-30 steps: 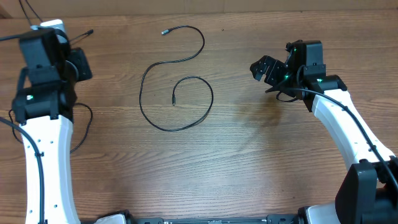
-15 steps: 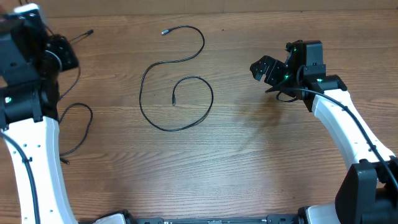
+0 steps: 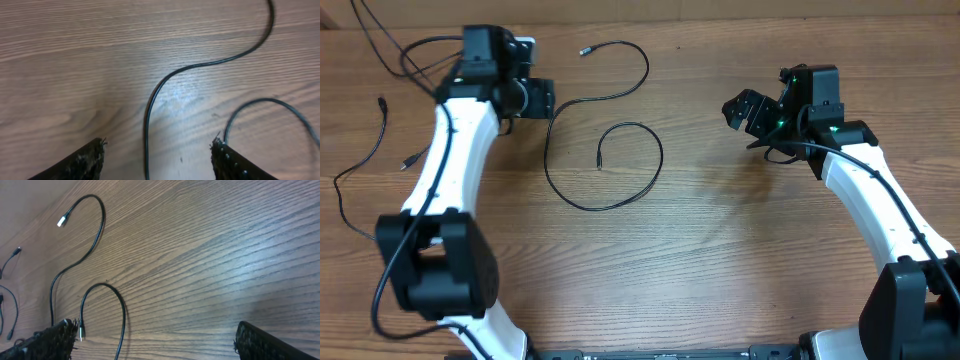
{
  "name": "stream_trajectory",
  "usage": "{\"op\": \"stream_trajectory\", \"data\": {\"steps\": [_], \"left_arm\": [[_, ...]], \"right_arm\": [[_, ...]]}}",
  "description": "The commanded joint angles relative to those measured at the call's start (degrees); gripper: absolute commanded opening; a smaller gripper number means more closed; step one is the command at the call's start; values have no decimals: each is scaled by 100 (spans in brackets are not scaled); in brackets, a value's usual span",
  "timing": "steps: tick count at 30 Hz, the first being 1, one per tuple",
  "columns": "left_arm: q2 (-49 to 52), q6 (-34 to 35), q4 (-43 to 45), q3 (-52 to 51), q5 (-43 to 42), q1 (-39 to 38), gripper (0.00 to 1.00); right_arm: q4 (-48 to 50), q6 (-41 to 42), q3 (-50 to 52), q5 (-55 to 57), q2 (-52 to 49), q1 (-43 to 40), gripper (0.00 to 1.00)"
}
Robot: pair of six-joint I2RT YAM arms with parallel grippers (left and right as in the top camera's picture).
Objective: Untangle cables
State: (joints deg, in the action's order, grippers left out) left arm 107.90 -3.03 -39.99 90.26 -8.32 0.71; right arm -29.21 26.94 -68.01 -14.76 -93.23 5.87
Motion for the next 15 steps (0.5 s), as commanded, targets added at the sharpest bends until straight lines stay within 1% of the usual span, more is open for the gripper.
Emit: {"op": "stream_trajectory", "data": {"steps": [1,3,4,6,7,12,15], "left_arm": [[634,-175,245,37,584,-278,67],[868,-240,393,37,595,-339,67],[960,-243,455,37,595,-356,65],[1165,-240,562,37,599,-382,57],[1263,-236,612,37,597,-385,55],[1587,-334,1014,37,603,-374,55],[1687,-363,1252,37,769,-374,52]], "right_arm": [[33,-44,2,17,107,-4,100],[33,-44,2,17,107,-4,100],[33,-44,2,17,107,-4,100],[33,-44,2,17,107,-4,100],[33,-44,2,17,107,-4,100],[33,-44,2,17,107,-4,100],[33,-44,2,17,107,-4,100]]}}
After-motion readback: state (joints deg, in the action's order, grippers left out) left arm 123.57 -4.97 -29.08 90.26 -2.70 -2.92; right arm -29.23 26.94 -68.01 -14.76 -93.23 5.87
